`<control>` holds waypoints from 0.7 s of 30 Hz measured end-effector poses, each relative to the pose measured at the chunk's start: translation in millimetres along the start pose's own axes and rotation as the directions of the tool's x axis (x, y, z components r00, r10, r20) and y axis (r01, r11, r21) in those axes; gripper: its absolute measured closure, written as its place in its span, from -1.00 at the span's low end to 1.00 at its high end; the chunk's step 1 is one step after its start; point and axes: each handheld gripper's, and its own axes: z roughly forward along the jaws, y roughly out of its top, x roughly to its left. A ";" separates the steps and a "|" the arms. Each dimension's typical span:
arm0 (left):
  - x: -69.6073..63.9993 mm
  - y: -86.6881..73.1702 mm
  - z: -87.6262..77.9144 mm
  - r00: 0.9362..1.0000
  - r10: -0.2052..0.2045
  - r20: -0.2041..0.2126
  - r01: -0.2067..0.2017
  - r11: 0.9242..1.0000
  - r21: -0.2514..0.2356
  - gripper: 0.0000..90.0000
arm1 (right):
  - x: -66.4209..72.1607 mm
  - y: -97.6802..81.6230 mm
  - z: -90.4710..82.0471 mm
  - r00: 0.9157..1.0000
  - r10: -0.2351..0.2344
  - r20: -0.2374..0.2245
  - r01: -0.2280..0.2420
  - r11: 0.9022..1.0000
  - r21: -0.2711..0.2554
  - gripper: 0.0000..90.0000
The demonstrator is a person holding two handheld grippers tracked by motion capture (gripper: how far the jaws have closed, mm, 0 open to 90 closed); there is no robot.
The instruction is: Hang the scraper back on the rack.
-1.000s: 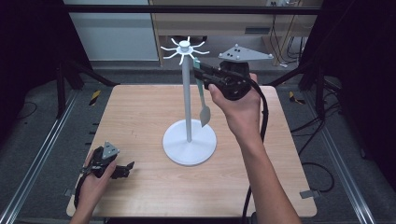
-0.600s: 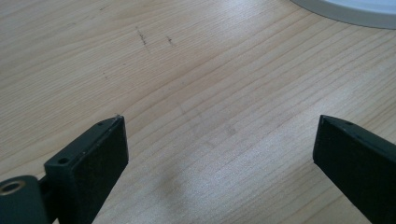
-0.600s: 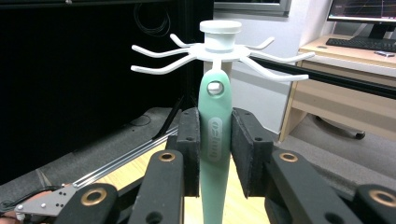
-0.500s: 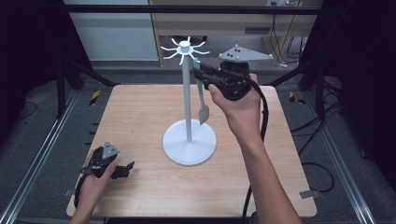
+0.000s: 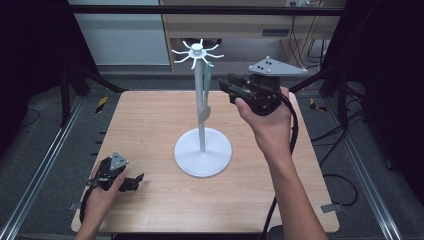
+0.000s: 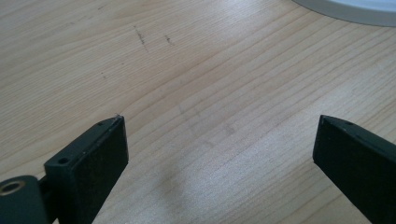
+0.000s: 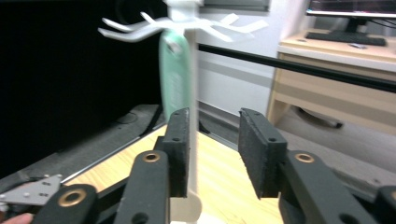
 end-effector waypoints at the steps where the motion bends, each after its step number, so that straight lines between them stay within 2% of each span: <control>1: -0.1 0.1 -0.1 1.000 -0.001 0.001 0.001 1.000 -0.001 -0.93 | -2.4 -3.4 -1.8 1.000 0.005 0.012 -0.005 1.000 0.003 0.39; 5: 0.3 -0.1 -0.2 1.000 -0.002 -0.001 0.002 1.000 0.000 -0.93 | -11.3 -18.0 -7.1 0.998 0.023 0.053 -0.024 0.999 0.024 0.26; 7: 0.4 -0.1 -0.2 1.000 -0.002 -0.001 0.002 1.000 -0.001 -0.93 | -16.4 -28.1 -9.5 0.996 0.039 0.085 -0.042 0.999 0.032 0.19; 12: 0.0 -0.3 0.4 1.000 -0.004 0.000 0.004 1.000 0.000 -0.93 | -27.5 -53.2 -12.5 0.990 0.060 0.127 -0.067 0.996 0.051 0.00; 16: 3.9 -1.5 -0.5 1.000 -0.014 -0.005 0.014 1.000 0.000 -0.93 | -36.1 -76.5 -14.9 0.982 0.073 0.175 -0.083 0.995 0.051 -0.04; 21: 9.2 -3.8 -3.2 0.999 -0.035 -0.016 0.035 0.999 -0.006 -0.93 | -47.3 -105.6 -14.9 0.971 0.096 0.217 -0.117 0.990 0.082 -0.17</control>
